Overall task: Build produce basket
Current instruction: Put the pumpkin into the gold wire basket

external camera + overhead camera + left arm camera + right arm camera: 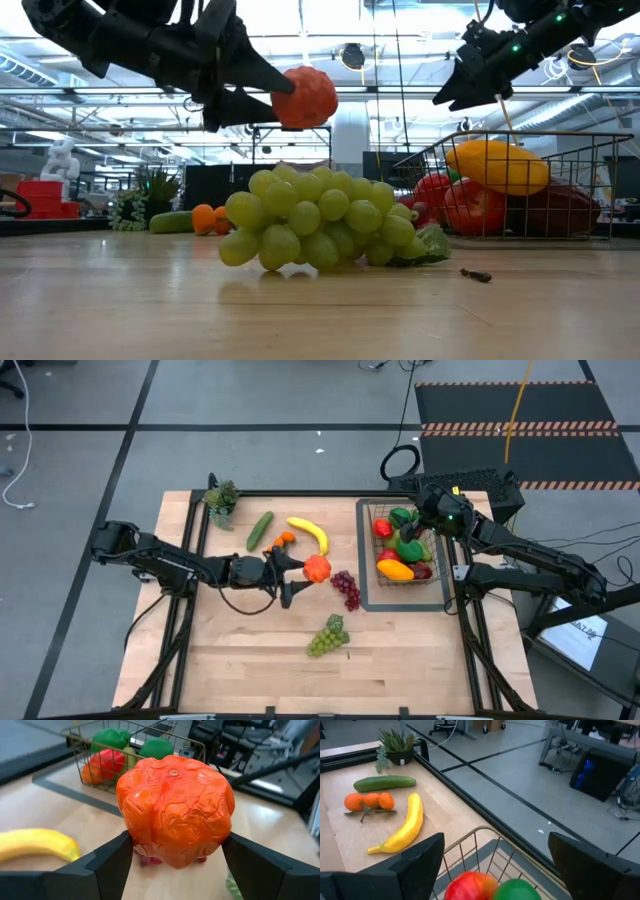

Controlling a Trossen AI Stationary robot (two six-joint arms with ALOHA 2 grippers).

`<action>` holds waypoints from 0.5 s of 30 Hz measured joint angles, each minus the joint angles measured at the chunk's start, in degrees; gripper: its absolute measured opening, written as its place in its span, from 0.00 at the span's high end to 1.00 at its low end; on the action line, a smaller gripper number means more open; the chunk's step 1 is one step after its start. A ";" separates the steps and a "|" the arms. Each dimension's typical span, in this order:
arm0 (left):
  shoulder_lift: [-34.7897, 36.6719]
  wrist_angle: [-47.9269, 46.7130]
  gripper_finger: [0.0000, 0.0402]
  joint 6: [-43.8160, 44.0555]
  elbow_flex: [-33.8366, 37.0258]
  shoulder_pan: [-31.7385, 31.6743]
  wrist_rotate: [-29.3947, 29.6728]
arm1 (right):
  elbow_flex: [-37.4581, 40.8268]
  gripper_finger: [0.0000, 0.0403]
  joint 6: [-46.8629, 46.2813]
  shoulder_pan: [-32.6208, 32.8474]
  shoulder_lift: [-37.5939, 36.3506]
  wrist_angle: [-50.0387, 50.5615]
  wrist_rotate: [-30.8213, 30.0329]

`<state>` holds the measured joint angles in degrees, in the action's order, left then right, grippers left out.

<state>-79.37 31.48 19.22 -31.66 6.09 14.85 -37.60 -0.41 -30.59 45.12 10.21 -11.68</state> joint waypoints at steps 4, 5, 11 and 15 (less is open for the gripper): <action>0.00 0.02 0.27 5.68 0.00 0.00 0.00 | 0.00 0.13 1.71 0.00 0.01 -1.60 0.00; 0.00 0.02 0.27 7.04 0.00 0.00 -0.02 | 0.00 0.13 2.07 0.00 0.01 -2.12 0.00; 0.00 0.04 0.27 14.94 0.00 0.07 -0.02 | -0.02 0.13 4.39 0.00 0.01 -3.60 0.00; 0.00 0.10 0.27 16.47 0.00 0.07 -0.01 | -0.02 0.13 5.27 0.00 0.01 -4.90 0.01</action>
<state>-79.37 31.59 35.69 -31.66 6.15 14.83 -37.63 4.87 -30.59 45.12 5.31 -11.68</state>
